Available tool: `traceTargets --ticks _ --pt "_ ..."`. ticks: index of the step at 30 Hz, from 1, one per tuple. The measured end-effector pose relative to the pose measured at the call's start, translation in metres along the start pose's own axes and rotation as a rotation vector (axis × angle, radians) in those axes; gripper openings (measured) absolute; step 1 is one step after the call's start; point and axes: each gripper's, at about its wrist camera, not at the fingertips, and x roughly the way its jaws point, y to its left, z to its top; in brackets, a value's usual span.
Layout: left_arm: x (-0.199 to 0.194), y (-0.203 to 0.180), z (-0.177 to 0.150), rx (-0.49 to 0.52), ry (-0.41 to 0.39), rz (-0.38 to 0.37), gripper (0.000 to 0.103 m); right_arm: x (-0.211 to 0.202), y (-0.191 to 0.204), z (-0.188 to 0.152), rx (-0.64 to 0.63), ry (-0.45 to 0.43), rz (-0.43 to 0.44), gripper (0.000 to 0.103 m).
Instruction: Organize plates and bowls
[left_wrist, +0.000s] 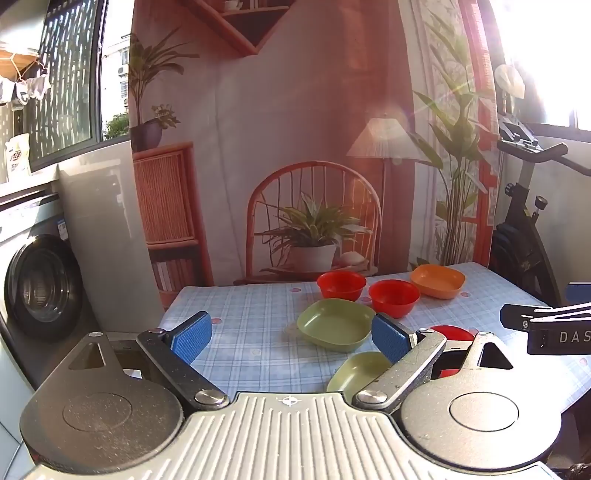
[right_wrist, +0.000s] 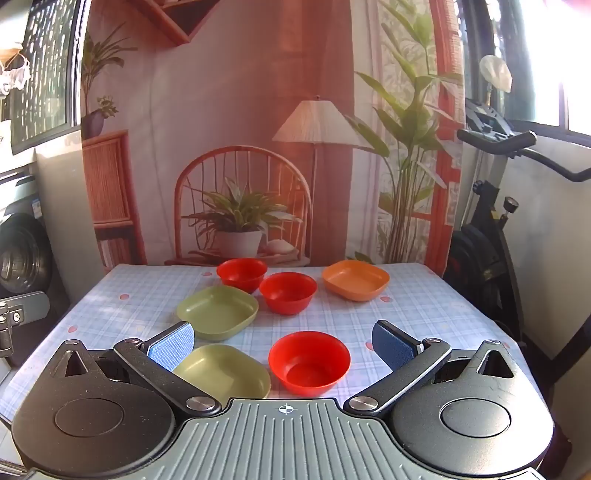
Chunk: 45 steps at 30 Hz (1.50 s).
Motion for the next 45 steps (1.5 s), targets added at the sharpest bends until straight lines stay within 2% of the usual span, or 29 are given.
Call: traceTargets --ticks 45 --pt "-0.0007 0.0015 -0.0004 0.006 0.003 0.006 0.095 0.0004 0.0002 0.0004 -0.008 0.004 -0.005 0.103"
